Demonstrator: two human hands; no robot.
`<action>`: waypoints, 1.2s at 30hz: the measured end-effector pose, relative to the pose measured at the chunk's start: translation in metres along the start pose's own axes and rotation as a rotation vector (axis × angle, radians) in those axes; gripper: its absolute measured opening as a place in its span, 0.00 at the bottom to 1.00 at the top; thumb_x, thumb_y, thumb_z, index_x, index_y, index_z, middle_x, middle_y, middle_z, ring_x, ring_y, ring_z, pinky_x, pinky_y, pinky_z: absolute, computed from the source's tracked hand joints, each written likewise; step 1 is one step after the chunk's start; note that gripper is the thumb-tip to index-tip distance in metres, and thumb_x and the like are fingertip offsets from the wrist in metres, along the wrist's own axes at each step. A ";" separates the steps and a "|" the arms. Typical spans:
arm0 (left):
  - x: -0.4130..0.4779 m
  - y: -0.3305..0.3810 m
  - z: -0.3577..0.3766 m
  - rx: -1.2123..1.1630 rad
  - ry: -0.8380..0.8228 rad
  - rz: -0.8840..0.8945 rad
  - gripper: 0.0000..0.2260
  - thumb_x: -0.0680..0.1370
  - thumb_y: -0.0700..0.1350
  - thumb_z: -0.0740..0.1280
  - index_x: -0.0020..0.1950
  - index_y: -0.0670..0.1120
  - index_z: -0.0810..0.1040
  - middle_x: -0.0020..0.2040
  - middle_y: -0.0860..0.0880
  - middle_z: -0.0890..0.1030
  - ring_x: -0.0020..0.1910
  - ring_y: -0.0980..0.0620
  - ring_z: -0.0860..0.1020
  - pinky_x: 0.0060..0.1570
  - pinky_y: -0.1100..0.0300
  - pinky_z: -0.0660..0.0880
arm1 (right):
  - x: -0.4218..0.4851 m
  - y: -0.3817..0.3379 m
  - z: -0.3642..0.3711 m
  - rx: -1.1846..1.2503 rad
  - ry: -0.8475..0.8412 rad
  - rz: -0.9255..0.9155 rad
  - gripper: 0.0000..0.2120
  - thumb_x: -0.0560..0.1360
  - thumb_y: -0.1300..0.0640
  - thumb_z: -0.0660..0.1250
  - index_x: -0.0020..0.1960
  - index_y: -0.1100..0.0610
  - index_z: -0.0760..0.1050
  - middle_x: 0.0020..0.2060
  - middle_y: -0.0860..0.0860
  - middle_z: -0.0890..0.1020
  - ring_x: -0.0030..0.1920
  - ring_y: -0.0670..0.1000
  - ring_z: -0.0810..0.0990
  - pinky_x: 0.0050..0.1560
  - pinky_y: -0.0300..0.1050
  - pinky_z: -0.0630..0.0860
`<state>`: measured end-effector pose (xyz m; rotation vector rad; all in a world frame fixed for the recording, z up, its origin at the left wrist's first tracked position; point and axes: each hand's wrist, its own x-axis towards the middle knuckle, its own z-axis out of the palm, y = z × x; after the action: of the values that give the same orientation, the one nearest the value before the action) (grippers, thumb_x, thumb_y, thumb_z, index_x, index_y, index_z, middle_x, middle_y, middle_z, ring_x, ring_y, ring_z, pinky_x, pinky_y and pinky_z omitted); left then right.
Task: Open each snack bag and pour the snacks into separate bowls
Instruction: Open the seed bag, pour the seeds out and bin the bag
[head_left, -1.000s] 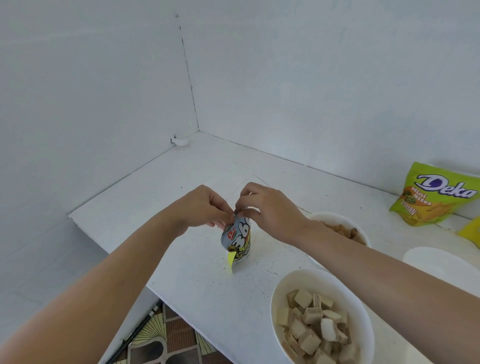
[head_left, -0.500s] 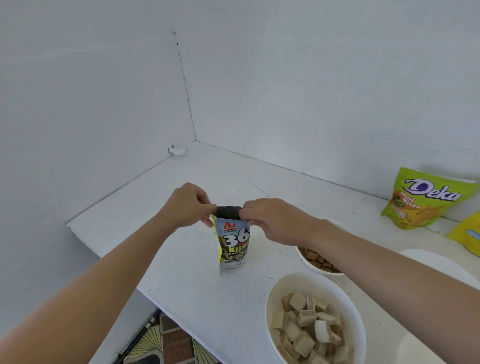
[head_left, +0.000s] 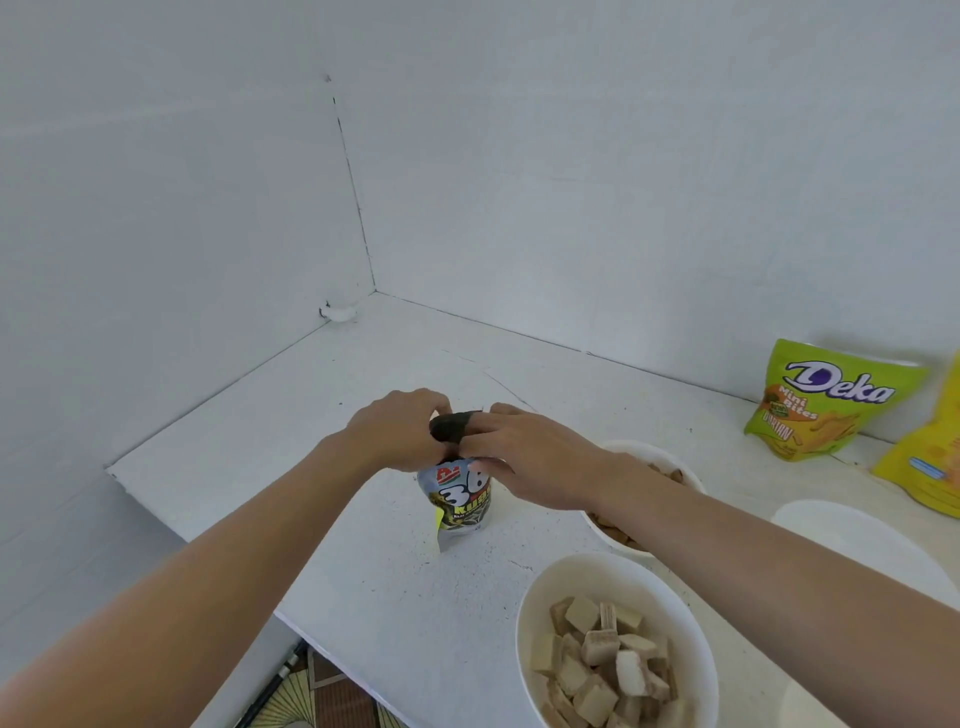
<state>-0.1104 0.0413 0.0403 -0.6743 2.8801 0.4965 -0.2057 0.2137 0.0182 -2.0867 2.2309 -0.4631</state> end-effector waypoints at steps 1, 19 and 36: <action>0.003 -0.003 -0.001 -0.003 -0.006 -0.012 0.06 0.76 0.51 0.69 0.52 0.55 0.76 0.45 0.55 0.81 0.42 0.53 0.81 0.40 0.59 0.73 | 0.000 0.000 0.000 -0.013 -0.007 0.002 0.08 0.82 0.58 0.59 0.54 0.53 0.77 0.53 0.49 0.80 0.48 0.52 0.70 0.49 0.53 0.74; 0.001 -0.010 -0.005 -0.519 -0.112 -0.056 0.06 0.81 0.44 0.66 0.51 0.49 0.83 0.47 0.49 0.87 0.38 0.51 0.87 0.39 0.59 0.72 | -0.010 0.005 0.005 -0.095 0.184 0.078 0.05 0.80 0.57 0.64 0.53 0.49 0.76 0.46 0.42 0.82 0.58 0.52 0.71 0.55 0.52 0.68; -0.006 -0.024 0.006 -0.870 0.064 -0.100 0.04 0.80 0.41 0.68 0.51 0.44 0.83 0.48 0.43 0.87 0.38 0.50 0.86 0.46 0.55 0.84 | 0.009 -0.015 0.008 -0.248 0.060 -0.024 0.25 0.77 0.63 0.64 0.68 0.43 0.64 0.51 0.43 0.80 0.49 0.51 0.74 0.50 0.52 0.64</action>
<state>-0.0937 0.0252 0.0290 -0.9239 2.5632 1.7631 -0.1898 0.2026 0.0155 -2.2435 2.4106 -0.2643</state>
